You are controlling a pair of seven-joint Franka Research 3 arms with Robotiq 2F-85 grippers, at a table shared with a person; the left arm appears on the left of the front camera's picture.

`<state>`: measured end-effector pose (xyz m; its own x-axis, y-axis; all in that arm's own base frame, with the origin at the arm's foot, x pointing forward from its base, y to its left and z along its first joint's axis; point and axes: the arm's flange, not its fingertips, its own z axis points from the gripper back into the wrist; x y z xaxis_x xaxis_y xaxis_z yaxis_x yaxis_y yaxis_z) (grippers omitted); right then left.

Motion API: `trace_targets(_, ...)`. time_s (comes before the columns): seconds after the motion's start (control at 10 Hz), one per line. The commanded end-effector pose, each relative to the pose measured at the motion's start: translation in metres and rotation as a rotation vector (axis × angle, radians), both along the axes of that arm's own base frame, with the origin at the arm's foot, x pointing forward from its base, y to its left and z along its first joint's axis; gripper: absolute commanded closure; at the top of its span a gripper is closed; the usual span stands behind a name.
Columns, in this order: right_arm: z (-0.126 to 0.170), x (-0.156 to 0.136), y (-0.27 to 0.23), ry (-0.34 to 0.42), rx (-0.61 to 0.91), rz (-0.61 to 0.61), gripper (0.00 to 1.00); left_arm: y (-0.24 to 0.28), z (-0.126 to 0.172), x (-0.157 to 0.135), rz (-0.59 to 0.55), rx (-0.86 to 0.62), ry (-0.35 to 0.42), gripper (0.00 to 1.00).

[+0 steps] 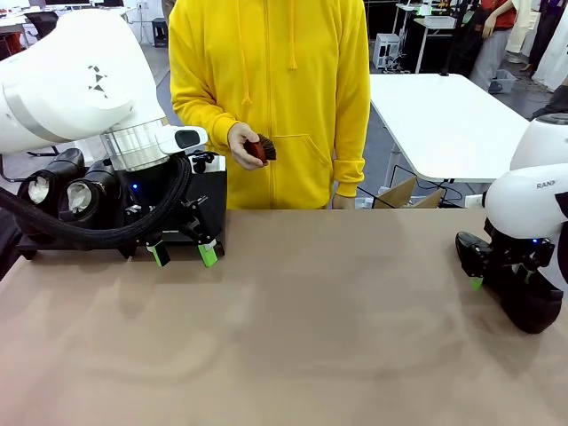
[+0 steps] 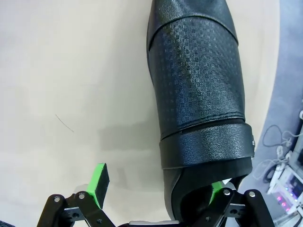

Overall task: Organize the shoes by placing them on the stand.
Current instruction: Pick up one Shoe and place it in the middle of the table.

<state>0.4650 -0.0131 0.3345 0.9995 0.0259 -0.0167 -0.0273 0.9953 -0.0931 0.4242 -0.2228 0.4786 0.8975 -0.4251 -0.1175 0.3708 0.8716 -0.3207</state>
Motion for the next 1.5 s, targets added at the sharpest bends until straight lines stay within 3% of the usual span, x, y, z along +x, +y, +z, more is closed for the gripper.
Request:
trace_targets(0.0,0.001,0.004,-0.001,-0.001,-0.026,-0.029,0.06,0.004,0.003,-0.002,-0.009,0.011,-0.002,0.00)
trace_targets(0.5,0.008,0.000,-0.004,-0.036,-0.022,-0.014,1.00,0.004,0.003,-0.002,-0.009,0.011,-0.002,0.00)
trace_targets(1.2,0.019,-0.002,-0.011,-0.068,-0.112,-0.049,1.00,0.004,0.003,-0.002,-0.009,0.011,-0.002,0.00)
trace_targets(1.4,0.045,-0.011,0.005,-0.101,-0.106,-0.165,1.00,0.004,0.003,-0.002,-0.009,0.011,-0.002,0.00)
